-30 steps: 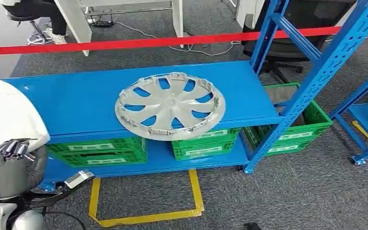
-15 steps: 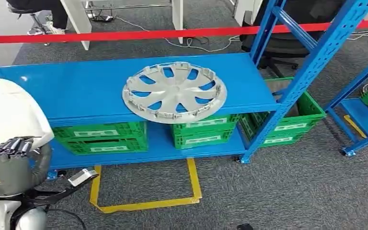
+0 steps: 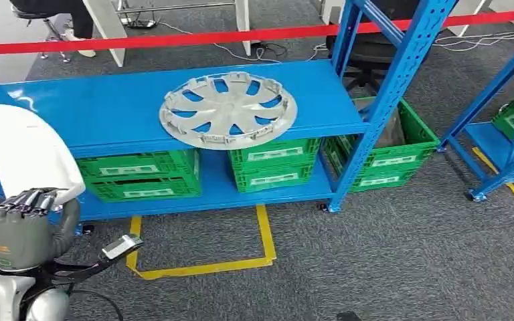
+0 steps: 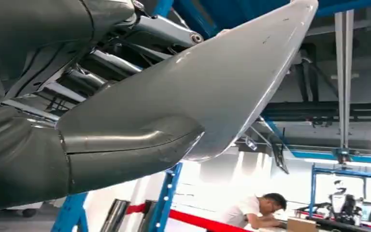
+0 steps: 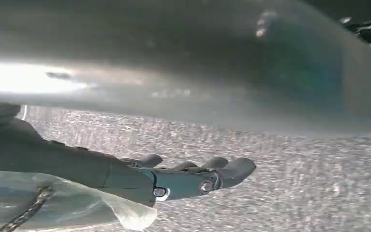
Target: Take the parts from the cabinet and place them on the table.
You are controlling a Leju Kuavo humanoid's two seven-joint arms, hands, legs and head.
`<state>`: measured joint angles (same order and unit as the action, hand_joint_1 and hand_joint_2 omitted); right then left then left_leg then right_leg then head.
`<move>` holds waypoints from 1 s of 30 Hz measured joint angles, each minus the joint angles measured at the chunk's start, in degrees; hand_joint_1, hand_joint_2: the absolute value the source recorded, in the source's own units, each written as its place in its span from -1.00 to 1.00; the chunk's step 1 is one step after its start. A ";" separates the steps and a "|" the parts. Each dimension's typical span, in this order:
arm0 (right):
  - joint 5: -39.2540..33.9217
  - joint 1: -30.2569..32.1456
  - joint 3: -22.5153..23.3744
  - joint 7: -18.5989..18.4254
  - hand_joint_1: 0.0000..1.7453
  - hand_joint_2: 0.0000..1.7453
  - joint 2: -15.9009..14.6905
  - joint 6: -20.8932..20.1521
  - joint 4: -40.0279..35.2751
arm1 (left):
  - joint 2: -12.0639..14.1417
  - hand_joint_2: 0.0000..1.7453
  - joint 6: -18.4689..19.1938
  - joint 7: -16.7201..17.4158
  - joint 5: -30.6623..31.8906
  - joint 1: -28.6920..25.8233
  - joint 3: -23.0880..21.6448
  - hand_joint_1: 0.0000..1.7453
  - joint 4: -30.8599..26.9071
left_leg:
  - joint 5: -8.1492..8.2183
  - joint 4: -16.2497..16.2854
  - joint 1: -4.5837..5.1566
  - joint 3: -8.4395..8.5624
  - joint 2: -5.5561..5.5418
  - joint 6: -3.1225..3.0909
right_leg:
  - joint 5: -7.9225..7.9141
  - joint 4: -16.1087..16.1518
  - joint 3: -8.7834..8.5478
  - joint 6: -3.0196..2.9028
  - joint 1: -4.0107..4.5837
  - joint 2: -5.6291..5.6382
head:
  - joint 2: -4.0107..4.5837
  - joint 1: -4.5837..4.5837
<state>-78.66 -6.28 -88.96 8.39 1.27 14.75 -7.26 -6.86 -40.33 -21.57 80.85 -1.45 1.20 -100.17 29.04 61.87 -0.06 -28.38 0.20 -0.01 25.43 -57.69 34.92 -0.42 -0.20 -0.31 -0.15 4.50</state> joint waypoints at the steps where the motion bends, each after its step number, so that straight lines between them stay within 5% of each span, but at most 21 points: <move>1: 0.00 0.03 0.00 0.00 -1.00 -1.00 0.00 0.02 0.00 | 0.00 1.00 0.00 0.00 0.00 0.22 -0.11 1.00 0.00 | 2.06 -4.55 0.27 2.79 0.00 -0.47 | -0.40 -0.08 0.32 0.37 0.22 0.06 | 0.00 0.00; 2: -0.02 0.03 0.00 0.02 -1.00 -1.00 0.00 0.02 0.00 | 0.00 1.00 0.00 0.04 -0.02 0.42 -0.13 1.00 0.00 | 2.54 -6.63 0.33 3.76 0.00 -0.54 | -0.96 0.03 0.43 0.70 0.15 0.00 | 0.00 0.13; 5: -0.11 0.12 0.00 0.00 -1.00 -1.00 0.00 0.02 0.00 | 0.13 1.00 0.02 0.07 -0.22 0.33 -0.11 1.00 0.02 | 0.78 -7.09 0.67 2.11 0.03 -1.36 | -3.16 0.81 0.92 1.73 0.01 -0.05 | 0.00 0.02; 6: -0.20 0.23 0.00 0.00 -1.00 -1.00 -0.02 0.09 0.00 | 0.15 1.00 0.00 0.07 -0.53 0.41 -0.11 1.00 0.04 | -0.19 -7.48 0.20 1.56 0.51 -1.62 | -2.15 0.43 1.48 1.87 -0.24 0.16 | 0.00 -0.11; 9: -0.37 0.41 0.00 0.00 -1.00 -1.00 0.00 0.15 0.00 | 0.15 1.00 0.02 0.07 -0.76 0.23 -0.07 1.00 0.07 | -2.38 -7.40 0.28 -1.55 0.37 -2.29 | 8.67 -8.83 4.39 2.36 -0.40 0.21 | 0.00 0.46; 10: -0.42 0.37 0.00 0.00 -1.00 -1.00 0.00 0.15 -0.02 | 0.20 1.00 0.02 0.05 -0.79 0.15 -0.04 1.00 0.07 | -3.14 -7.35 0.35 -2.55 0.42 -2.29 | 10.77 -12.65 4.92 2.49 -0.39 0.20 | 0.00 0.46; 11: -0.44 0.33 0.00 0.02 -1.00 -1.00 0.00 0.15 -0.02 | 0.22 1.00 0.02 0.02 -0.83 0.14 -0.04 1.00 0.11 | -4.09 -7.17 0.43 -3.89 0.48 -2.24 | 10.83 -16.57 5.12 2.61 -0.38 0.21 | 0.00 0.50; 13: -0.52 0.34 0.00 0.00 -1.00 -1.00 0.00 0.17 0.00 | 0.22 1.00 0.02 -0.26 -1.20 -0.08 -0.02 1.00 0.28 | -5.49 -6.74 0.47 -6.20 0.49 -2.03 | 6.07 -17.23 2.84 2.65 -0.38 0.20 | 0.00 0.50; 14: -0.52 0.34 0.00 0.00 -1.00 -1.00 0.00 0.24 0.00 | 0.22 1.00 0.02 -0.50 -1.40 -0.18 0.09 1.00 0.37 | -6.13 -6.36 0.45 -7.30 0.49 -1.85 | 3.74 -14.42 0.06 2.58 -0.39 0.21 | 0.00 0.48; 15: -0.41 0.29 0.00 0.02 -1.00 -1.00 0.00 0.28 0.00 | 0.24 1.00 0.02 -0.99 -1.84 -0.23 0.26 1.00 0.46 | -6.73 -5.95 0.41 -8.09 0.46 -1.65 | 3.27 -9.59 -3.84 2.53 -0.41 0.21 | 0.00 0.48; 17: -0.09 0.04 0.00 0.00 -1.00 -1.00 0.02 0.88 0.00 | 0.22 1.00 0.00 -1.71 -2.47 -0.31 0.77 1.00 0.48 | -7.48 -4.65 0.72 -9.28 0.39 -1.09 | 7.67 2.71 -12.41 2.32 -0.26 0.33 | -0.02 0.59; 18: -0.09 -0.13 0.00 0.00 -1.00 -1.00 0.26 1.49 -0.02 | 0.22 1.00 0.00 -2.14 -2.69 -0.38 1.18 1.00 0.50 | -8.22 -4.52 0.74 -9.50 0.42 -0.85 | 8.84 3.73 -12.13 2.02 -0.21 0.37 | 0.00 0.57; 21: -0.15 0.04 0.00 -0.15 -1.00 -1.00 0.85 2.78 -0.02 | 0.24 1.00 0.02 -2.93 -3.47 -0.70 2.29 1.00 0.57 | -9.11 -4.52 0.35 -10.11 0.25 0.17 | 7.40 2.85 -10.58 0.58 -0.26 0.00 | 0.00 0.68; 22: -0.17 0.07 0.00 -0.24 -1.00 -1.00 1.05 3.08 -0.02 | 0.24 1.00 0.02 -3.36 -3.65 -0.92 2.84 1.00 0.57 | -6.20 -3.38 0.23 -10.62 0.13 0.64 | 6.79 2.72 -9.85 0.14 -0.17 -0.11 | 0.00 0.52; 24: -0.09 0.06 0.00 -0.26 -1.00 -1.00 1.31 3.32 -0.02 | 0.24 1.00 0.02 -4.09 -3.89 -1.16 3.52 1.00 0.59 | 1.09 3.82 0.03 -11.93 0.11 1.14 | 5.39 2.66 -8.32 -0.52 -0.02 -0.31 | 0.00 0.15; 25: -0.07 0.06 0.00 -0.26 -1.00 -1.00 1.42 3.30 -0.02 | 0.22 1.00 0.02 -4.39 -4.09 -1.26 3.80 1.00 0.68 | 3.75 8.47 -0.07 -12.62 0.11 1.32 | 4.66 2.58 -7.59 -0.53 0.08 -0.36 | 0.00 0.13; 26: -0.07 0.03 0.00 -0.24 -1.00 -1.00 1.62 3.30 -0.02 | 0.20 1.00 0.02 -4.72 -4.22 -1.39 4.24 1.00 0.74 | 4.63 12.16 -0.12 -12.91 0.11 1.40 | 3.98 2.30 -6.93 -0.53 0.14 -0.41 | 0.00 0.18; 28: -0.07 0.03 0.00 -0.24 -1.00 -1.00 1.66 3.30 -0.02 | 0.17 1.00 0.02 -5.05 -4.31 -1.58 4.63 1.00 0.90 | 1.36 12.71 -0.14 -10.89 0.09 1.24 | 2.78 1.38 -4.42 -0.51 0.25 -0.44 | 0.00 0.13; 29: -0.07 0.03 0.00 -0.24 -1.00 -1.00 1.68 3.30 -0.02 | 0.17 1.00 0.02 -5.11 -4.35 -1.58 4.72 1.00 0.92 | -0.11 10.29 -0.13 -8.98 0.08 1.01 | 2.45 0.96 -3.52 -0.48 0.26 -0.44 | 0.00 0.15; 30: -0.09 0.02 0.00 -0.24 -1.00 -1.00 1.68 3.30 -0.02 | 0.17 1.00 0.02 -5.11 -4.39 -1.56 4.87 1.00 0.92 | -1.54 4.44 -0.06 -4.73 0.03 0.45 | 1.96 0.44 -2.40 -0.46 0.38 -0.39 | 0.00 0.13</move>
<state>-78.75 -6.26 -88.96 8.15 2.95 18.05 -7.28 -6.69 -40.30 -26.69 76.46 -3.01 6.08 -99.25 27.50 66.31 -0.13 -33.12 0.23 0.45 27.40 -57.26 32.52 -0.88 0.18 -0.70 -0.15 4.63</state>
